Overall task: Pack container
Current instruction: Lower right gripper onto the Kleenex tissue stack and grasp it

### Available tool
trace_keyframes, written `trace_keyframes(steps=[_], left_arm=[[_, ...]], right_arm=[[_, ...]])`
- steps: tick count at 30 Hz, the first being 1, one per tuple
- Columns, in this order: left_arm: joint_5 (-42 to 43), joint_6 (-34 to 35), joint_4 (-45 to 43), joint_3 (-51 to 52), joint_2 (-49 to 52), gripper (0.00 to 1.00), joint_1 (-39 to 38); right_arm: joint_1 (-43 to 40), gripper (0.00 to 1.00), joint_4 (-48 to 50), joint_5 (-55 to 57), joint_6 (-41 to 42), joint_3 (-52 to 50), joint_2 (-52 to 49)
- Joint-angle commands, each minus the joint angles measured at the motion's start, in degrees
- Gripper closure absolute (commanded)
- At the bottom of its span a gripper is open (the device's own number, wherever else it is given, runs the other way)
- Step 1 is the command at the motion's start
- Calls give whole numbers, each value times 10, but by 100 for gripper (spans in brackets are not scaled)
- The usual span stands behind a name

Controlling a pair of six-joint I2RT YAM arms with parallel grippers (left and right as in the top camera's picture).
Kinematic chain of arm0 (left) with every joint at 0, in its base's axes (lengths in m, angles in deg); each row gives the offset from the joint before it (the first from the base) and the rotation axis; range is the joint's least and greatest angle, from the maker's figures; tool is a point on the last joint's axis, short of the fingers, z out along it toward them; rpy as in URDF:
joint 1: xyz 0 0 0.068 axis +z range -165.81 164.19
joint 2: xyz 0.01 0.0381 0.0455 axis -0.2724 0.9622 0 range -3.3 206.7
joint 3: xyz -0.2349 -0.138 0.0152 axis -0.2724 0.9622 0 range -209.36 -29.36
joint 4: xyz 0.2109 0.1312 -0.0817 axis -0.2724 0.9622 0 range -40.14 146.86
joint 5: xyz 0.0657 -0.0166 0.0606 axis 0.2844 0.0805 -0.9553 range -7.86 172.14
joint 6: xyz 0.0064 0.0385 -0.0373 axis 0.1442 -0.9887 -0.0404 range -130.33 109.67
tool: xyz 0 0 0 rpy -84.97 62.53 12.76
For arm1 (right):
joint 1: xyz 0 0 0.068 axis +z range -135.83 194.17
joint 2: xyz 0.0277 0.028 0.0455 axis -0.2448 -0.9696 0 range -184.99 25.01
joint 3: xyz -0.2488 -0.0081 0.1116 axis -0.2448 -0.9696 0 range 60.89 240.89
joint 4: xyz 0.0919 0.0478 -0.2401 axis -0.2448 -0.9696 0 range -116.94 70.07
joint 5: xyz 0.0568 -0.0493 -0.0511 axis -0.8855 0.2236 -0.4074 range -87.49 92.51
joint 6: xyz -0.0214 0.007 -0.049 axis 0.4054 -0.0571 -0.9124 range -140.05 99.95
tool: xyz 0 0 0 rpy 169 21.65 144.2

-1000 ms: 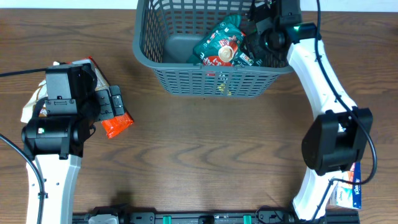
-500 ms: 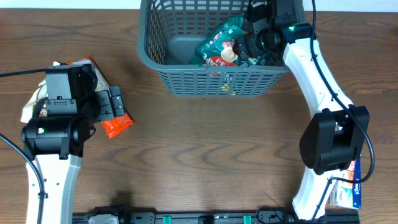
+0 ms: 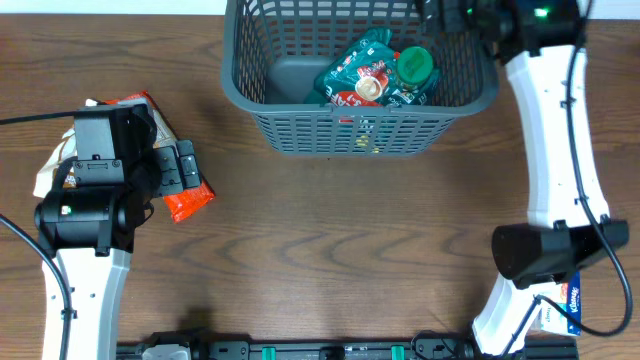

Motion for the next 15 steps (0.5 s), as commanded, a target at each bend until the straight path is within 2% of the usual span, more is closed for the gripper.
trace_keyframes(steps=[1, 3, 5, 9, 15], left_arm=[[-5, -4, 2, -11, -4, 1, 3], [-5, -4, 2, -11, -4, 2, 3], [-5, -4, 2, -11, -4, 1, 3], [-5, -4, 2, -11, -4, 2, 3], [-5, -4, 1, -11, -4, 2, 3]], right_arm=[[-12, 1, -38, 104, 94, 44, 20], [-33, 1, -89, 157, 178, 64, 32], [-66, 1, -141, 153, 217, 78, 46], [-140, 1, -257, 149, 233, 87, 85], [-233, 1, -374, 117, 224, 84, 132]])
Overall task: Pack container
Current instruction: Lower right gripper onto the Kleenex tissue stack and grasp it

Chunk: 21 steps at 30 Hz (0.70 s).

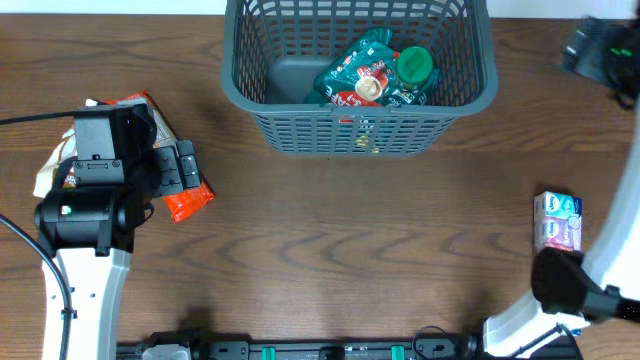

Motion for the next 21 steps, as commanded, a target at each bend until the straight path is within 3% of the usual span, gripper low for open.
trace_keyframes(steps=[1, 7, 18, 21], left_arm=[[-5, -4, 1, -11, -4, 2, 3], [-5, -3, 1, -11, -4, 1, 3], [-5, -3, -1, -11, -4, 1, 3], [-5, -3, -2, -11, -4, 1, 3]], right_arm=[[-38, 1, -15, -37, -6, 0, 41], [-92, 1, -15, -80, -26, -84, 123], [-99, 1, -8, -63, -30, -438, 368], [-103, 1, 35, -38, -79, -527, 399]])
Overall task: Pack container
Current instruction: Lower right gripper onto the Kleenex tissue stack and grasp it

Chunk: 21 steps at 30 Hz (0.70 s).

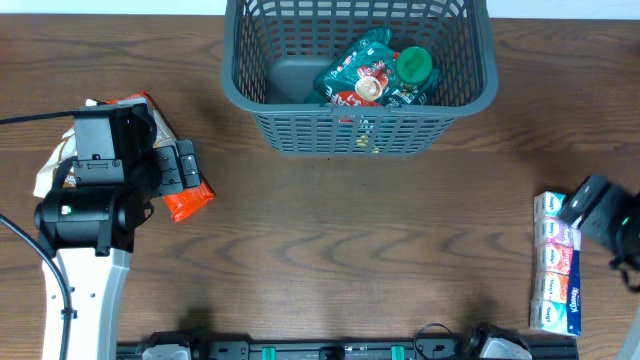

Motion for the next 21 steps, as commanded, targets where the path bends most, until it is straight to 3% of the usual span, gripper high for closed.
trace_keyframes(steps=[1, 4, 12, 21], left_arm=[[-5, -3, -1, -11, -4, 1, 3], [-5, -4, -3, -11, -3, 1, 3], [-5, -4, -10, -11, -3, 1, 3], [-5, -4, -9, -11, -3, 1, 3]], right_arm=[[-12, 1, 44, 23, -80, -89, 16], [-26, 1, 83, -9, -150, -157, 11], [-79, 1, 216, 0, -199, -300, -57], [-127, 1, 285, -7, -198, -358, -157]])
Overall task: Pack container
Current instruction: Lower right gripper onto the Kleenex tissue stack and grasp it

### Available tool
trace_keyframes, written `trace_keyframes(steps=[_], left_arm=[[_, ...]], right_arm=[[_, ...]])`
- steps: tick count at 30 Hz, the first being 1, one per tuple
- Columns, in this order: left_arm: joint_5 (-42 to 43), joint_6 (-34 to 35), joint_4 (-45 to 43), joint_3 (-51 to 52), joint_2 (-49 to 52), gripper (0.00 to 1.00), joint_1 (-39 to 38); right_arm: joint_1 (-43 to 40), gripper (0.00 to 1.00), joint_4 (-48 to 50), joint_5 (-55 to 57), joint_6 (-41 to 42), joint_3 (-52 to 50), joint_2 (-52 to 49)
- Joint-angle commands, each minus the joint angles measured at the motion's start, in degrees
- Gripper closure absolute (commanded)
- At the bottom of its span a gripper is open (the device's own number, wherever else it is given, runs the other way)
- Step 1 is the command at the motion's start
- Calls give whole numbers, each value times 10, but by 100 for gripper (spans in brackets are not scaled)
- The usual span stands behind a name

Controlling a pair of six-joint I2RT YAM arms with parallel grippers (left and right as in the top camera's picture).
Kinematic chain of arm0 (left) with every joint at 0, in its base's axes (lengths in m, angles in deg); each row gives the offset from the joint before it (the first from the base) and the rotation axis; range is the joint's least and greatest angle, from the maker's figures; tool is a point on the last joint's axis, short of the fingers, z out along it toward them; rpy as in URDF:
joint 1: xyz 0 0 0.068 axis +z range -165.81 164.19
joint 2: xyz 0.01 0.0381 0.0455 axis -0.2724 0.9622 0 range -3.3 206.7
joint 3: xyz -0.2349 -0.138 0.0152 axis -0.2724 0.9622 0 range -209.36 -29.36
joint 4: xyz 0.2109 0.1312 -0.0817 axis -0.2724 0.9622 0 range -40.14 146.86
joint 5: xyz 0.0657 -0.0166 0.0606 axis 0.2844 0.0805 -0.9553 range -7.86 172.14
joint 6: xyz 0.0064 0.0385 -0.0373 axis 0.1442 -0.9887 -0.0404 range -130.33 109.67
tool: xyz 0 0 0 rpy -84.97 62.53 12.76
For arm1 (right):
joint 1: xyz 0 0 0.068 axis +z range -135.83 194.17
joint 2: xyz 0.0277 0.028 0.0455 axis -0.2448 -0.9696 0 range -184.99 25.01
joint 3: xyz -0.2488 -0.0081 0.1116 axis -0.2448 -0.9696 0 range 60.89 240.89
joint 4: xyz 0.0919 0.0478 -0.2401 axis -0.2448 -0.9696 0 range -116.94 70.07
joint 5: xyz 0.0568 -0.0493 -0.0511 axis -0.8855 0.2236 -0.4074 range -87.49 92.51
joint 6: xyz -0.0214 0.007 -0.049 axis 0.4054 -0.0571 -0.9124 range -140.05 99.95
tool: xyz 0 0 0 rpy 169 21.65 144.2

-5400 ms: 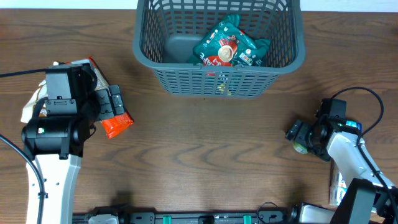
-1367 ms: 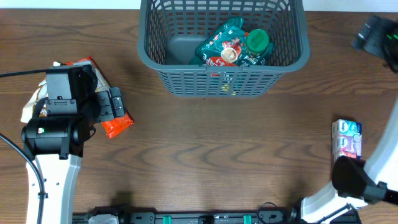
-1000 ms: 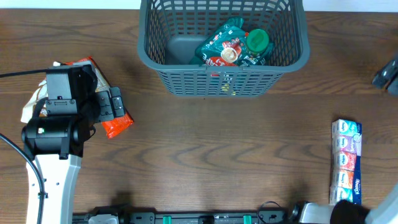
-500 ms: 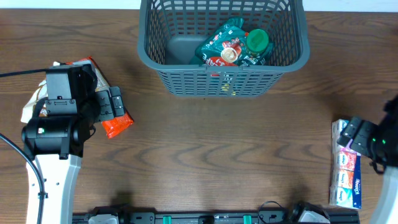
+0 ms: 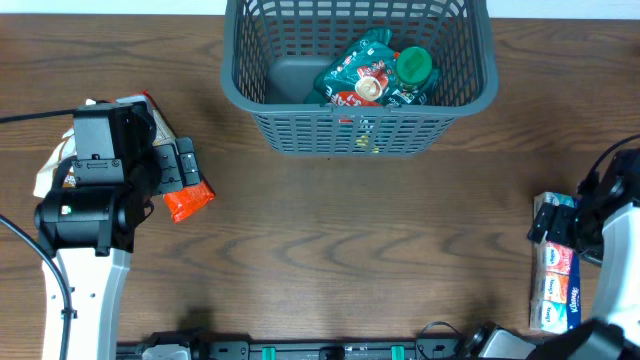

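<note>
The grey mesh basket (image 5: 290, 130) stands at the back centre. It holds a green packet (image 5: 355, 65) and a green-lidded item (image 5: 414, 63). At the right edge lies a long blue-and-white tissue pack (image 5: 556, 285). My right gripper (image 5: 556, 226) is down at the pack's far end, and its dark fingers look spread on either side of the pack. At the left, my left gripper (image 5: 182, 168) hangs over an orange snack packet (image 5: 188, 202). Whether its fingers are open or shut does not show.
A pale wrapper (image 5: 48, 172) lies under the left arm, beside the orange packet. The black rail (image 5: 320, 350) runs along the front table edge. Bare wood table (image 5: 350, 240) stretches between the basket and the two arms.
My right gripper has shifted from the right side of the tissue pack's far end to directly on that end, with more of the white arm now in view. The left arm is unchanged.
My right gripper was first over the basket's back right corner. Then it was at the far right table edge, with the tissue pack uncovered below. Then it was beside the pack's far end, and now it is on that end. The left arm stayed still throughout.
</note>
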Motion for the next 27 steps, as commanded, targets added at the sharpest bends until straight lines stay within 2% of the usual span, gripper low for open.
trace_keyframes(steps=[1, 5, 16, 20, 27], left_arm=[[-5, -4, 0, -11, -3, 1, 3], [-5, -4, 2, -11, -3, 2, 3], [-5, -4, 1, -11, -3, 2, 3], [-5, -4, -3, -11, -3, 1, 3], [-5, -4, -9, -11, -3, 2, 3]], right_arm=[[-23, 1, 14, -1, -12, -4, -21], [-47, 4, 45, -2, -40, -4, -38], [-58, 1, 120, -34, -131, -10, -47], [-58, 1, 157, -72, -165, -45, -47], [-58, 1, 243, -72, -171, -120, -47]])
